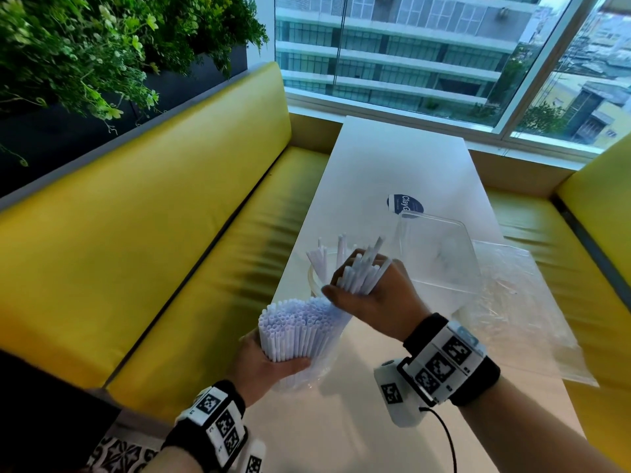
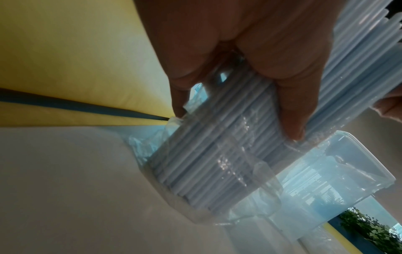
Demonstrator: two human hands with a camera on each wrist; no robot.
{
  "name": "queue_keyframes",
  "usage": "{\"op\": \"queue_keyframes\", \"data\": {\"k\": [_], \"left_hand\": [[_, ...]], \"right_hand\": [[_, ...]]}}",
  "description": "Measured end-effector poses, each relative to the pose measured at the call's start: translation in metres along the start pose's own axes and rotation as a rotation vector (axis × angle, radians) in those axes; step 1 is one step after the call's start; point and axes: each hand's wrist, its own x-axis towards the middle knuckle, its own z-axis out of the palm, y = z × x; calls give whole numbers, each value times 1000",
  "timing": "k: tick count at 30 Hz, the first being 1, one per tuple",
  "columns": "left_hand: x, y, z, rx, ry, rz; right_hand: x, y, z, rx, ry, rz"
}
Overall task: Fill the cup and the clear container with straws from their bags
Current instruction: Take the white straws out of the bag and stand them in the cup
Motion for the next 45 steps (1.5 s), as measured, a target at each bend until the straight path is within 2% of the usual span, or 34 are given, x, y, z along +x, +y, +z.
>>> {"op": "queue_keyframes", "data": {"k": [3,7,11,14,19,24,26,28,32,36,41,45], "left_hand": [[0,0,-1,-6,6,-7],[-1,0,-4,-32,-1,0],[-2,-2,-9,-100,-2,-13],[-2,-2,-9,-108,0,-10],[-2,-4,-9,-112,-1,-19],[-2,-5,-9,-109,-3,-30],[-2,-5,-9,-105,2,-28],[-1,-6,-10,-91,9,-21],[-1,-6,-10,-83,1,-14],[0,-7,-10,-99,-6,-25],[-1,-6,-10,-100,1,-18],[0,-6,-9,-93,-5,-11]], "right_hand": [[22,-15,-25,-24,0,-5],[53,-38,-68,70,21,36],[76,-57,-102,201,106,8],[91,-55,-112,172,134,-3],[102,-17,-86,-7,76,108],[84,31,-40,-173,-112,320],[76,40,-30,-248,-173,356],[66,39,-28,-261,-149,367],[36,37,-21,-195,-59,281],[10,42,-6,-254,-102,118],[1,54,9,-362,-138,42],[12,62,17,-427,-111,71]]}}
